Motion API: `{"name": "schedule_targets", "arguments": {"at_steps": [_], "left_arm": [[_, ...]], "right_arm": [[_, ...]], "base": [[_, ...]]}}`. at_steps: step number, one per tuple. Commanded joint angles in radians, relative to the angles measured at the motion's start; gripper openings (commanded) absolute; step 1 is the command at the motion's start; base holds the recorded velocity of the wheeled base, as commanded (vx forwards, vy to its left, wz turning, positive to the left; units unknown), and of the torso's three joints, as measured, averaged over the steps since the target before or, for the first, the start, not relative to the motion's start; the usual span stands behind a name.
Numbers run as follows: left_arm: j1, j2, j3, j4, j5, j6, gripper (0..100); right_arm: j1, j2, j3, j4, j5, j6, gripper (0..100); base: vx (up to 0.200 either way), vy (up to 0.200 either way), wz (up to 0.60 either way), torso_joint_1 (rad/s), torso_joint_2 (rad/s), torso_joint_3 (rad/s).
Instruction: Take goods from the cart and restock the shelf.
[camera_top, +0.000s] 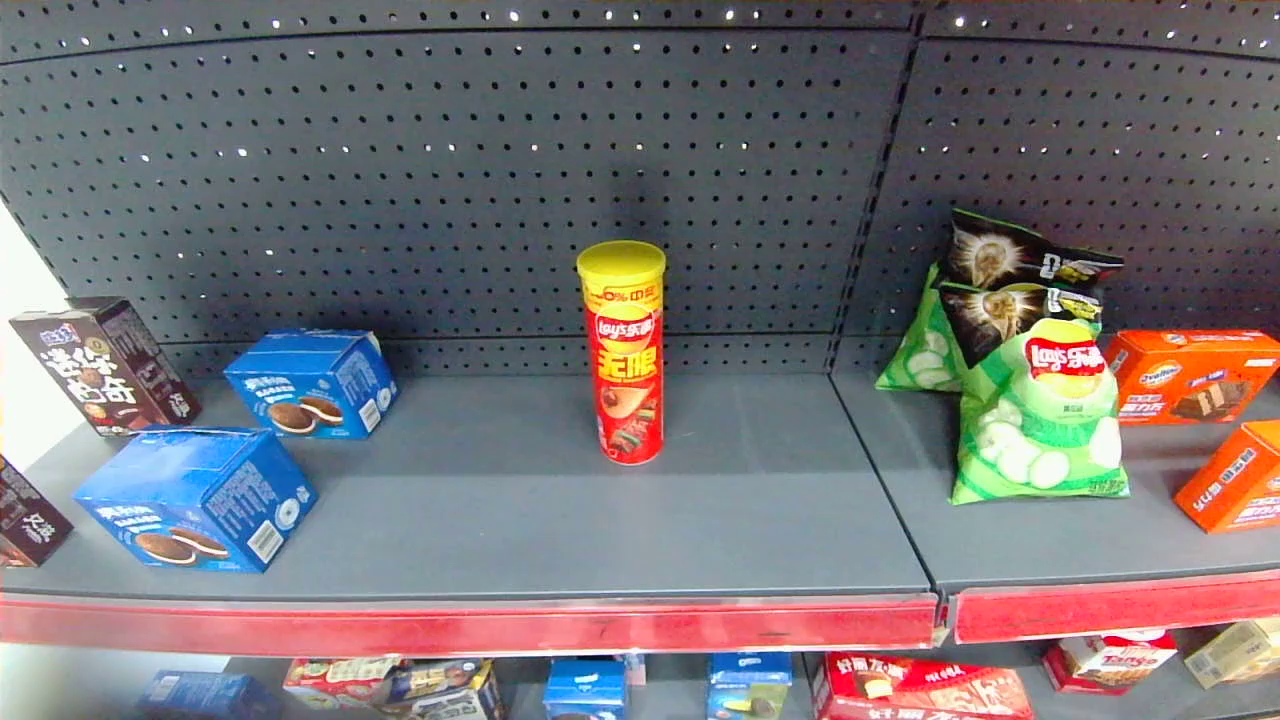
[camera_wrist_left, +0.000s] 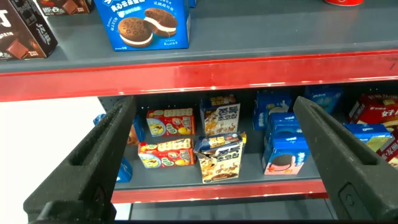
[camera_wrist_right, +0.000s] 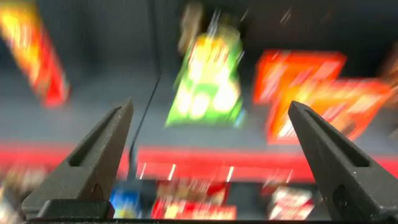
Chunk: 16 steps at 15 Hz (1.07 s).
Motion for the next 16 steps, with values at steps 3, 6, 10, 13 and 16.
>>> {"name": "schedule_targets", "arguments": {"at_steps": [3,6,10,13,16], "left_arm": [[0.000,0.000,0.000,0.000,-0.001,0.004,100],[0.000,0.000,0.000,0.000,0.002,-0.002,100],[0.000,0.000,0.000,0.000,0.002,-0.002,100],[0.000,0.000,0.000,0.000,-0.001,0.002,100],[0.000,0.000,0.000,0.000,-0.001,0.005,100]], "right_arm": [[-0.196,0.163,-0.443,0.323,-0.036,-0.012,100],[-0.255,0.100,-0.463,0.373,0.007,-0.072,100],[-0.361,0.025,-0.518,0.496,0.016,-0.199,100],[-0.424,-0.029,-0.483,0.577,0.036,-0.153,100],[-0.415,-0.036,-0.463,0.587,0.041,-0.101,100]], "base": [[0.000,0.000,0.00,0.000,0.00,0.000],[0.000,0.000,0.00,0.000,0.00,0.000],[0.000,0.000,0.00,0.000,0.00,0.000],[-0.200,0.000,0.00,0.004,0.00,-0.001],[-0.133,0.000,0.00,0.002,0.00,0.000]]}}
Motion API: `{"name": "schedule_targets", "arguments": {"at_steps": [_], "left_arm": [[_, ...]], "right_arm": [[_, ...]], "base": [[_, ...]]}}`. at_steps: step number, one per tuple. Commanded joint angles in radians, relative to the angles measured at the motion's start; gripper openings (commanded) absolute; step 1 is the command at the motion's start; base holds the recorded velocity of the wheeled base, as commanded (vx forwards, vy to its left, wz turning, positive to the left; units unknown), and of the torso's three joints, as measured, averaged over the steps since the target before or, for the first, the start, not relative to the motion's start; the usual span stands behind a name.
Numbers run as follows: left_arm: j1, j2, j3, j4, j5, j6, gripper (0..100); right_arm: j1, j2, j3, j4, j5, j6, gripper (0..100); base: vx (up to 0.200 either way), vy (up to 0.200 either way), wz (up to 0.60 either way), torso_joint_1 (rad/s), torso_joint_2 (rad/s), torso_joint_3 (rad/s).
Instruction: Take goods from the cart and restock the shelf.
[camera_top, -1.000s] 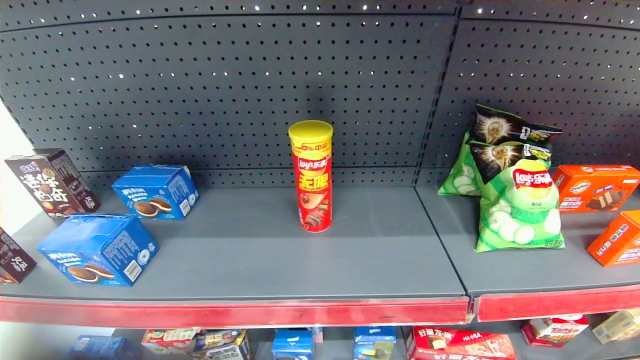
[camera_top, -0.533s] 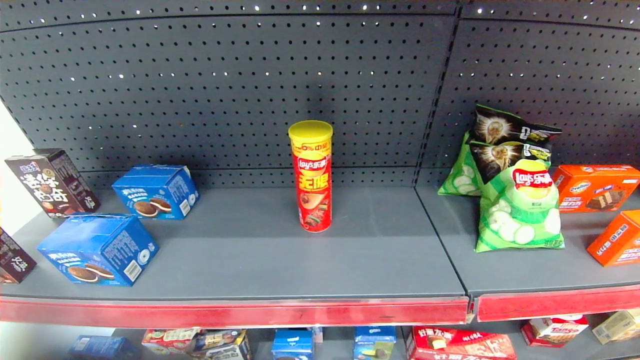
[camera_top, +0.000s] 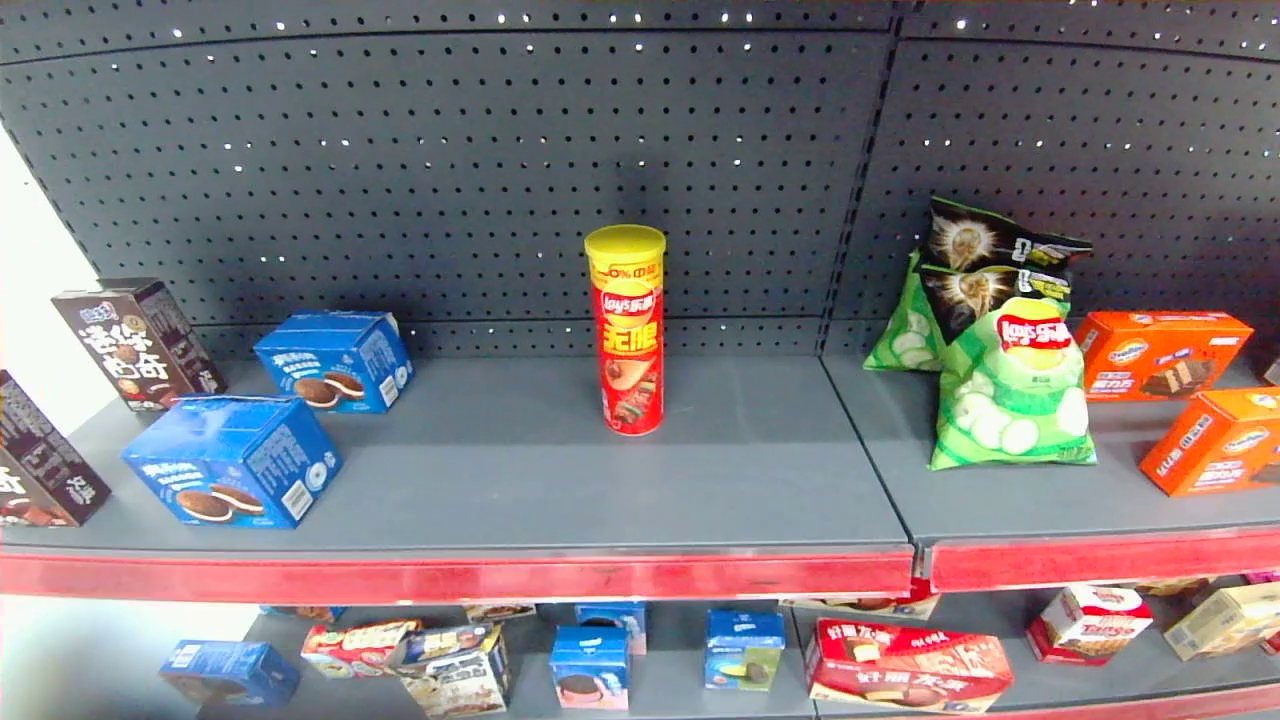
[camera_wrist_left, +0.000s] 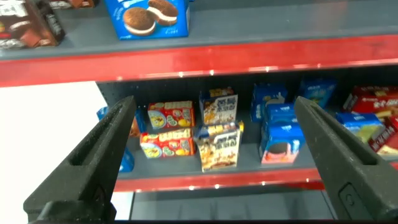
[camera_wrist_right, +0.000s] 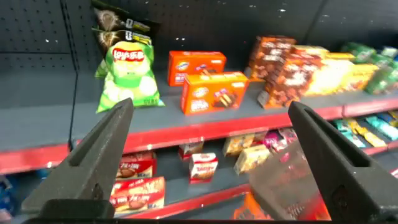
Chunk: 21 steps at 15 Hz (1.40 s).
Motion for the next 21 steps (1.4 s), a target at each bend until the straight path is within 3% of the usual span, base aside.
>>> {"name": "schedule_targets", "arguments": {"at_steps": [1,4,7,17,21], "left_arm": [[0.000,0.000,0.000,0.000,0.000,0.000,100],[0.000,0.000,0.000,0.000,0.003,-0.006,100],[0.000,0.000,0.000,0.000,0.001,-0.004,100],[0.000,0.000,0.000,0.000,0.001,-0.006,100],[0.000,0.000,0.000,0.000,0.003,-0.007,100]], "right_arm": [[0.006,-0.018,0.037,0.017,0.012,0.002,100],[-0.004,-0.041,0.070,0.024,0.092,-0.001,100],[-0.069,-0.058,0.091,0.036,0.164,-0.004,100],[-0.089,-0.094,0.106,0.065,0.210,-0.026,100],[-0.089,-0.113,0.108,0.065,0.241,-0.026,100]], "base": [[0.000,0.000,0.00,0.000,0.00,0.000],[0.000,0.000,0.00,0.000,0.00,0.000],[0.000,0.000,0.00,0.000,0.00,0.000],[0.000,0.000,-0.54,0.004,0.00,0.002],[0.000,0.000,0.00,0.000,0.00,0.000]]}}
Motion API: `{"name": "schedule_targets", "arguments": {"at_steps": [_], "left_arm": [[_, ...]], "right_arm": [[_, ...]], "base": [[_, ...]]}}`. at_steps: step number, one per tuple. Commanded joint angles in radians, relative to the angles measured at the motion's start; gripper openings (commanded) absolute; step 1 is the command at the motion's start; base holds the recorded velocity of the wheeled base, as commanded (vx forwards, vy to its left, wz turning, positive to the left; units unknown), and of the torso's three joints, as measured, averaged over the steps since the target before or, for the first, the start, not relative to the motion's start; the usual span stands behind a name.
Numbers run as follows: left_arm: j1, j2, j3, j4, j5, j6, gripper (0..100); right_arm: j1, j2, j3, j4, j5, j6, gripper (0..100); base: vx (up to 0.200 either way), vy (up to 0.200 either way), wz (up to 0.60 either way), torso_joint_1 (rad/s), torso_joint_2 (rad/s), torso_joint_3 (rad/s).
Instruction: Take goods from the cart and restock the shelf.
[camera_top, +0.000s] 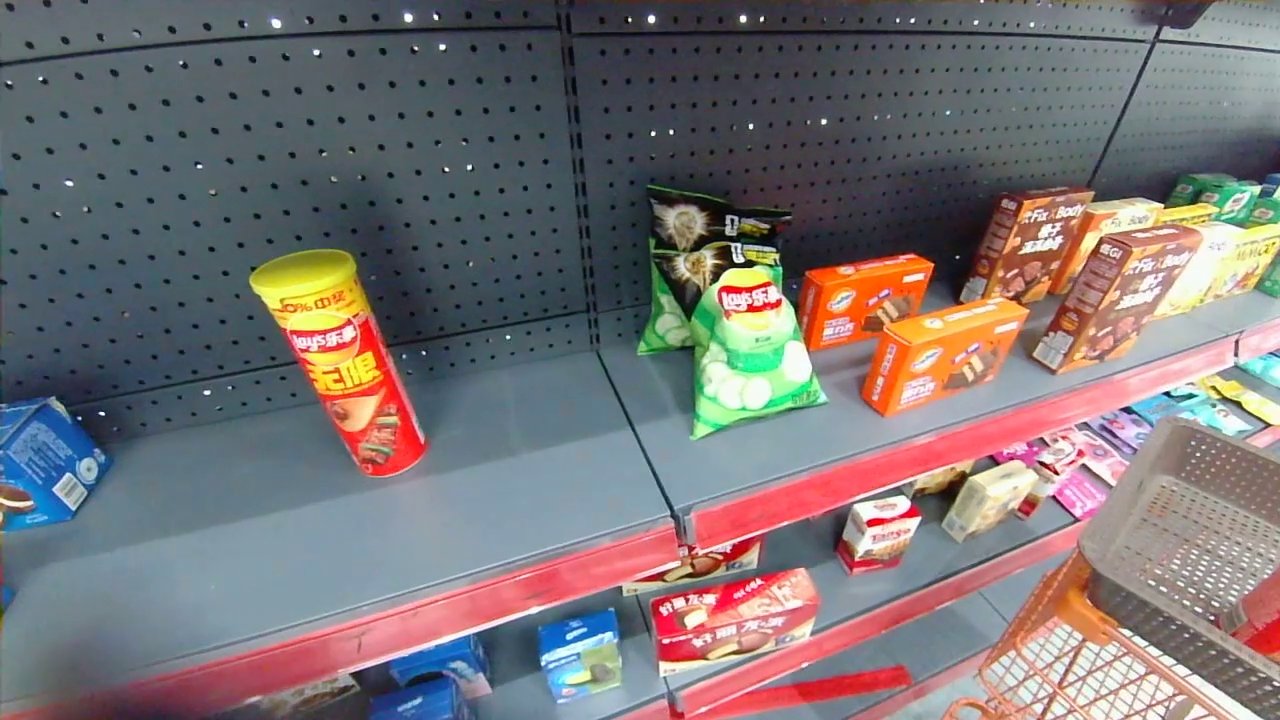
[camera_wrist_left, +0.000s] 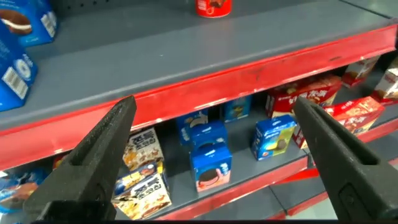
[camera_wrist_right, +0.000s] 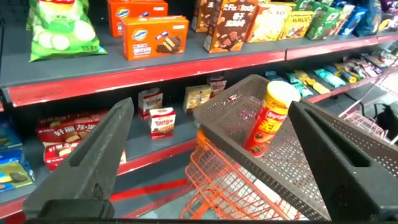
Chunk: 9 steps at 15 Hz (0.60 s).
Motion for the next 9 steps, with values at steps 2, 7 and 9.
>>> {"name": "schedule_targets", "arguments": {"at_steps": [2,7,9], "left_arm": [[0.000,0.000,0.000,0.000,0.002,-0.003,100],[0.000,0.000,0.000,0.000,0.001,-0.002,100],[0.000,0.000,0.000,0.000,0.001,-0.002,100]], "right_arm": [[0.000,-0.013,0.003,0.001,0.000,0.000,100],[0.000,-0.014,0.006,0.003,-0.001,0.000,100],[0.000,-0.014,0.007,0.003,-0.001,0.000,100]], "base": [[0.000,0.000,0.00,0.000,0.00,0.000],[-0.200,0.000,0.00,0.001,0.00,-0.001],[-0.100,0.000,0.00,-0.006,0.00,0.001]]}}
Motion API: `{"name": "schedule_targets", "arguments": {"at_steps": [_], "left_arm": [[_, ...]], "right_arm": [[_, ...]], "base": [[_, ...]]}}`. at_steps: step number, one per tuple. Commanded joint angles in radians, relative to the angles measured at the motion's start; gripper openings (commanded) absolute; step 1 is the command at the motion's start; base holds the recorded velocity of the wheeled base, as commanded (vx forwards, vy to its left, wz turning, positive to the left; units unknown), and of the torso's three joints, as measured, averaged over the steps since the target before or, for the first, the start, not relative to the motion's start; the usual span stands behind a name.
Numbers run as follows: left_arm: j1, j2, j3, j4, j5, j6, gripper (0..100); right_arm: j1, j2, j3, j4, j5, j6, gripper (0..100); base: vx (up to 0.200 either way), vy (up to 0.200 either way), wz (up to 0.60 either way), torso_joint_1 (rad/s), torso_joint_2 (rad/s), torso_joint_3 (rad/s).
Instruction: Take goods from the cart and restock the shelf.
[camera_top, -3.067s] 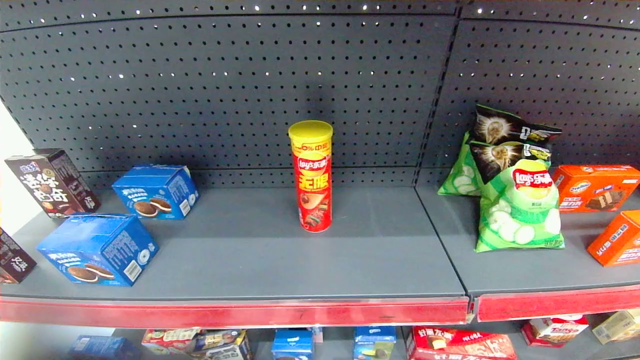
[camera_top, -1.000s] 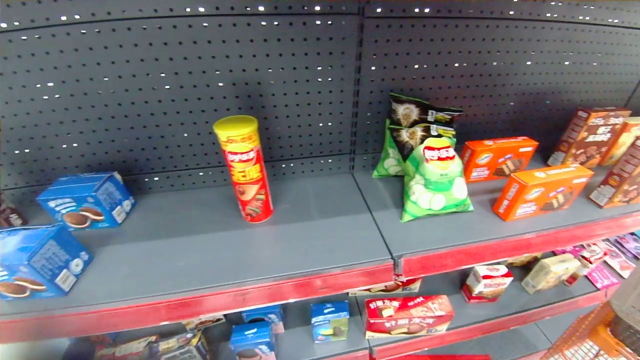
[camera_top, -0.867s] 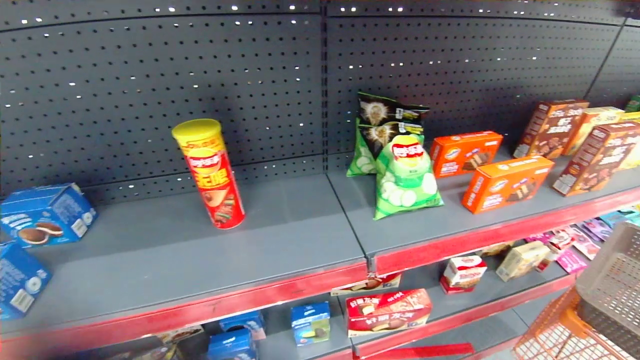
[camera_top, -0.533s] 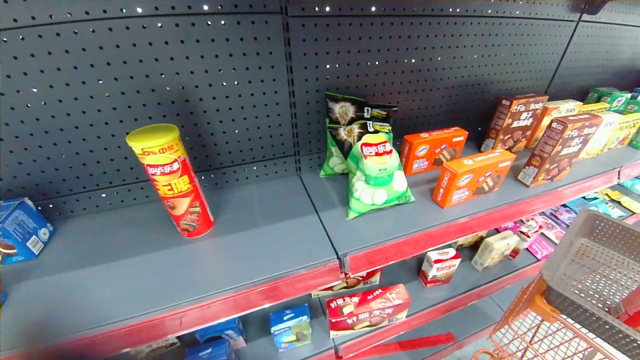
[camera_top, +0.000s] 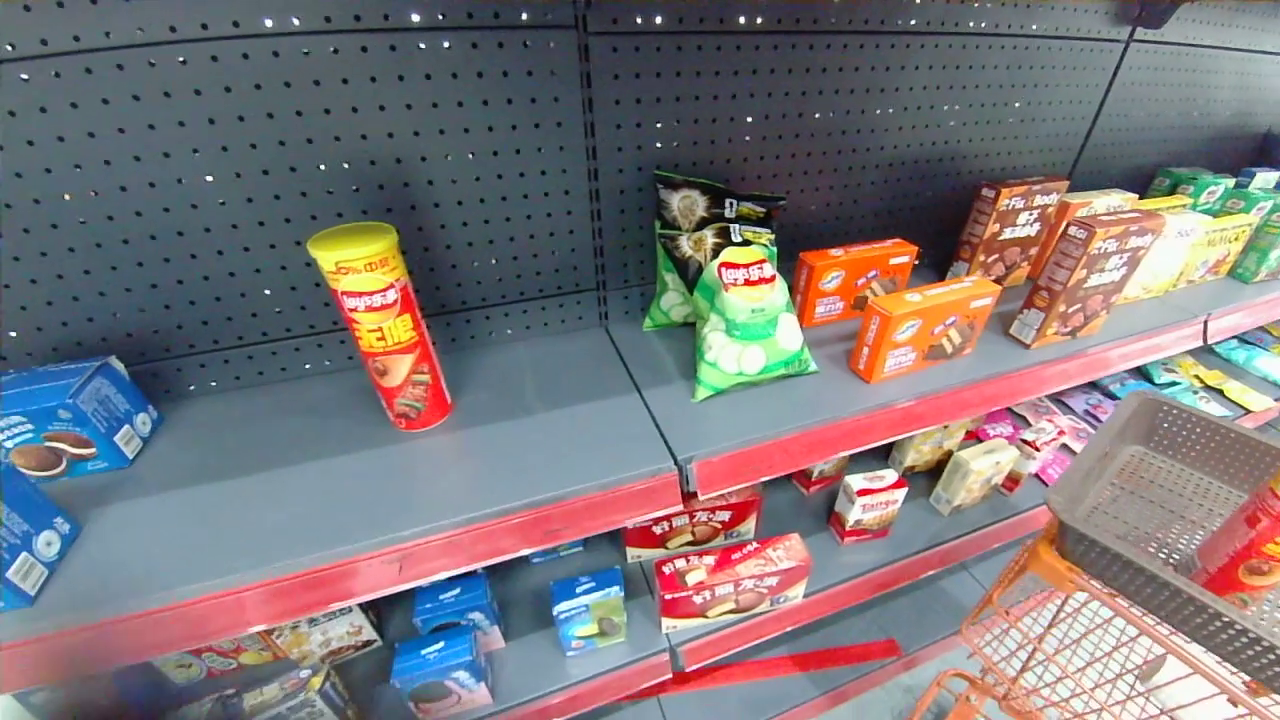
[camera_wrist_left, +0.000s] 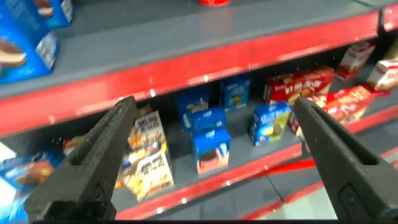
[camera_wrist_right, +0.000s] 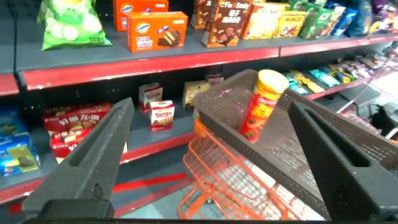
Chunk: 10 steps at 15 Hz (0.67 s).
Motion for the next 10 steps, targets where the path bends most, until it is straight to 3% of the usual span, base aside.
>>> {"name": "schedule_targets", "arguments": {"at_steps": [1,3,10], "left_arm": [[0.000,0.000,0.000,0.000,0.000,0.000,100],[0.000,0.000,0.000,0.000,0.000,0.001,100],[0.000,0.000,0.000,0.000,0.000,0.001,100]], "right_arm": [[0.001,0.001,0.002,0.000,0.001,0.000,100],[0.000,0.000,0.024,0.002,-0.010,-0.002,100],[-0.031,0.001,0.032,-0.004,-0.012,-0.002,100]], "base": [[0.000,0.000,0.00,0.000,0.00,0.000],[0.000,0.000,0.00,0.000,0.00,0.000],[0.000,0.000,-0.60,0.008,0.00,0.002]]}}
